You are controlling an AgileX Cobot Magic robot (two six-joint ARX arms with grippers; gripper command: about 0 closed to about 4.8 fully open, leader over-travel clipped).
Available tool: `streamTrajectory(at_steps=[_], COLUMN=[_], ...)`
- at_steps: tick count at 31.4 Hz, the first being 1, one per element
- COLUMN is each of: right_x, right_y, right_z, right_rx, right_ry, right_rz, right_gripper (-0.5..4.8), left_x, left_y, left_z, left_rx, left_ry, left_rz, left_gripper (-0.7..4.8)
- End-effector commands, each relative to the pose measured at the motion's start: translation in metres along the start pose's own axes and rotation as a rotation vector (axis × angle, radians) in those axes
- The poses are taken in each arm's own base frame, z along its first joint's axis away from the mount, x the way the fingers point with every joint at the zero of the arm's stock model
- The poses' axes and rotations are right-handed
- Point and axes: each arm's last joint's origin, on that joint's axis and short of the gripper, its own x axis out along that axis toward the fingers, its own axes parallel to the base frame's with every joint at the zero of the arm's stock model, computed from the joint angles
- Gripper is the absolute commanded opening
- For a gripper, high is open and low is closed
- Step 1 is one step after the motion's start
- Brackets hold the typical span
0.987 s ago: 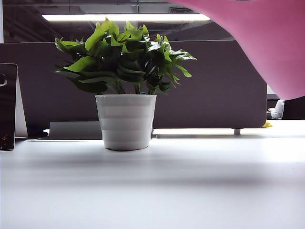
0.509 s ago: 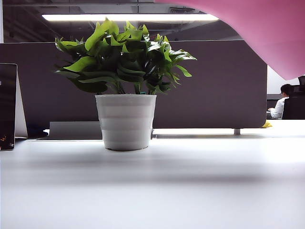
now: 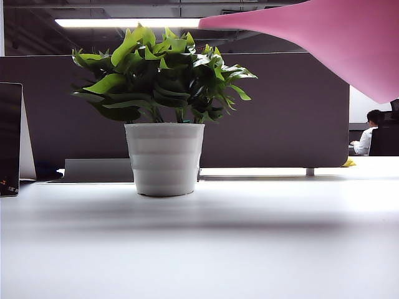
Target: Pick up the watering can from the table, water the potted plant, and put the can back.
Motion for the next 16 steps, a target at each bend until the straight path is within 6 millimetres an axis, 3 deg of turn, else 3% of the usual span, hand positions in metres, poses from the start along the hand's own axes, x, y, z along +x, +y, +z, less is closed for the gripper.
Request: streamTrajectory(at_steps=[1,16], right_x=[-0.005,-0.007], right_y=[-0.015,-0.024], right_z=[0.021,0.035], right_rx=[0.029,-0.049], right_ry=[-0.125,-0.148], right_rz=[-0.085,-0.142], right_gripper=[-0.05,-0.05], left_x=[0.000,0.000], left_y=[0.000,0.000], left_z=[0.001,0.001], left_rx=[-0.001,0.000], left_ry=[-0.012,-0.013], left_rz=[0.000,-0.003], left_gripper=[-0.05,-0.05])
